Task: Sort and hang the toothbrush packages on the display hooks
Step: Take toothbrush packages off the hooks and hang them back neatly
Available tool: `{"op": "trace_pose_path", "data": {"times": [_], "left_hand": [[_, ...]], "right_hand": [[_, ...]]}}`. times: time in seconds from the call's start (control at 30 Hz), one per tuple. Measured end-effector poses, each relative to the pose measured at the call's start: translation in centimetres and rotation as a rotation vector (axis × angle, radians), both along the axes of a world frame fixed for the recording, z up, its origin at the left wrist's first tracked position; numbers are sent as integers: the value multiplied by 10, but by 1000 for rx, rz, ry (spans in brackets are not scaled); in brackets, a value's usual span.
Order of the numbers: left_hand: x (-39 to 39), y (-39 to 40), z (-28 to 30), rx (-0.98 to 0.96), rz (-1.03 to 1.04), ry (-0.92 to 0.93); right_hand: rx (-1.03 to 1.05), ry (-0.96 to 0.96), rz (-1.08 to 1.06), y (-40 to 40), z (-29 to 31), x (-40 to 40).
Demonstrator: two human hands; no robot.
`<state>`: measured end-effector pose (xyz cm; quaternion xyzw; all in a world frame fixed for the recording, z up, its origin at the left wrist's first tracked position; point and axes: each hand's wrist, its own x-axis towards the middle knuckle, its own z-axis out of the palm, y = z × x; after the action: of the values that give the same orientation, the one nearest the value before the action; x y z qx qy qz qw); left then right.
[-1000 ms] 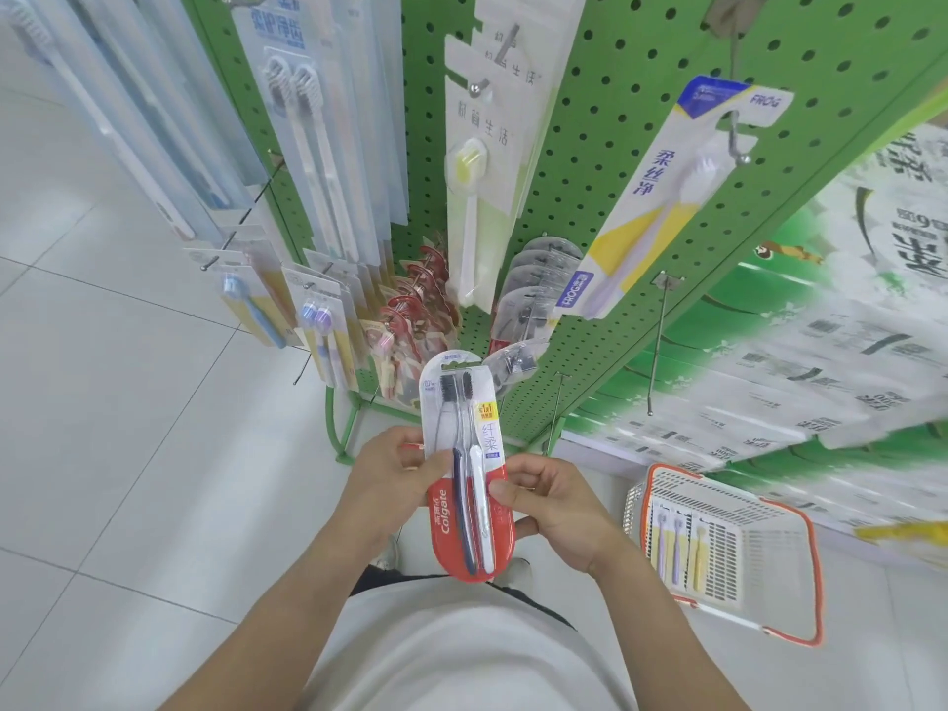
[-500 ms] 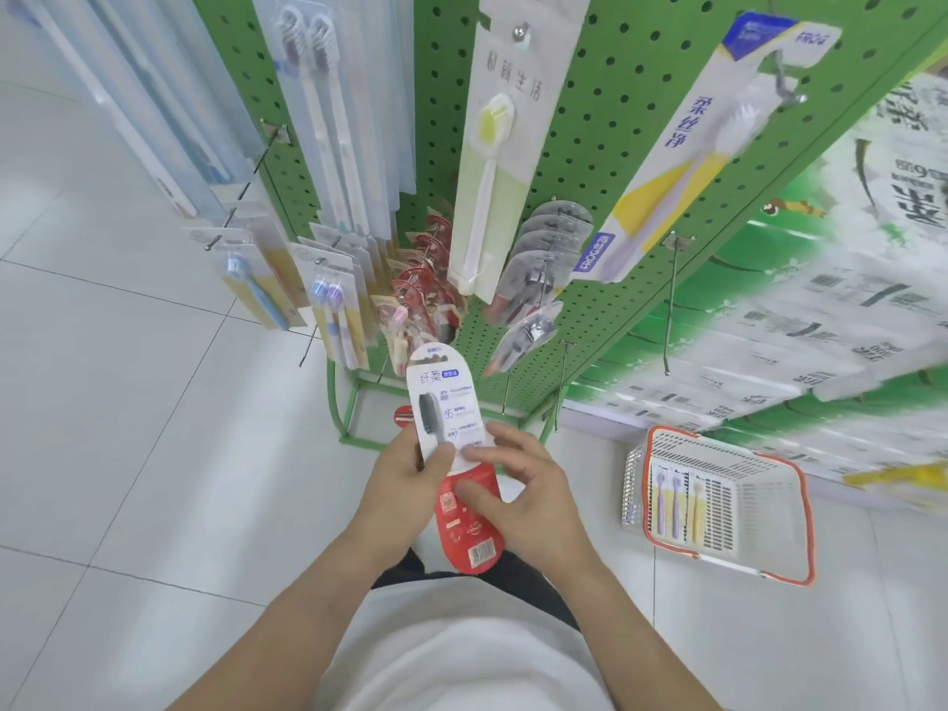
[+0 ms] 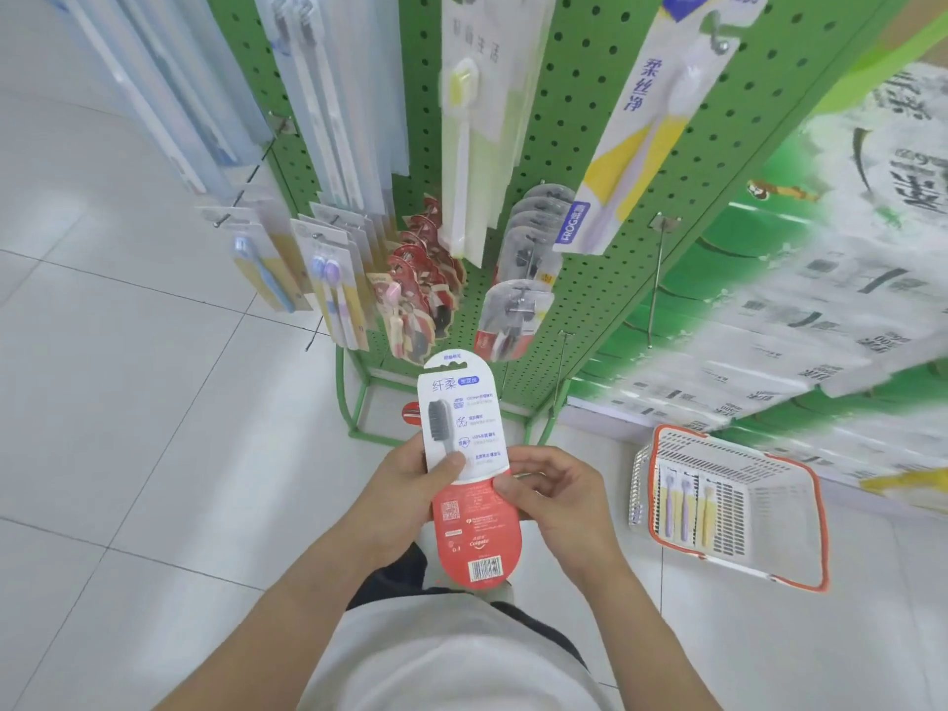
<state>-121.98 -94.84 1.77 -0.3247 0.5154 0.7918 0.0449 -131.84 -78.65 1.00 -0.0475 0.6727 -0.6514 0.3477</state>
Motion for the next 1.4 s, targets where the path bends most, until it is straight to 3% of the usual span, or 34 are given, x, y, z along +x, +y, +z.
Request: {"op": "trace_pose_path", "data": {"times": [0.1, 0.43, 0.57, 0.87, 0.97, 1.03, 1.17, 1.3, 1.4], "left_hand": [[-1, 26, 9, -85, -15, -19], [-6, 63, 16, -95, 81, -85], [-10, 55, 17, -101, 66, -94], [-22, 41, 20, -154, 29, -100], [-24, 39, 22, -127, 32, -72], [-27, 37, 25, -84, 36, -38], [-31, 34, 34, -142, 12, 12], [-36, 25, 34, -291, 11, 22], [-46, 13, 26, -539, 44, 12]], "right_hand": [[-1, 2, -3, 22, 5, -3], [-29, -5, 153, 60, 10, -16], [9, 0, 100, 53, 7, -17], [359, 682, 127, 19, -5, 0], [325, 765, 161, 6, 1, 2], [273, 753, 247, 0, 10, 2], [189, 535, 381, -5, 25, -8], [176, 408, 255, -13, 24, -21], [176, 403, 144, -21, 16, -35]]}}
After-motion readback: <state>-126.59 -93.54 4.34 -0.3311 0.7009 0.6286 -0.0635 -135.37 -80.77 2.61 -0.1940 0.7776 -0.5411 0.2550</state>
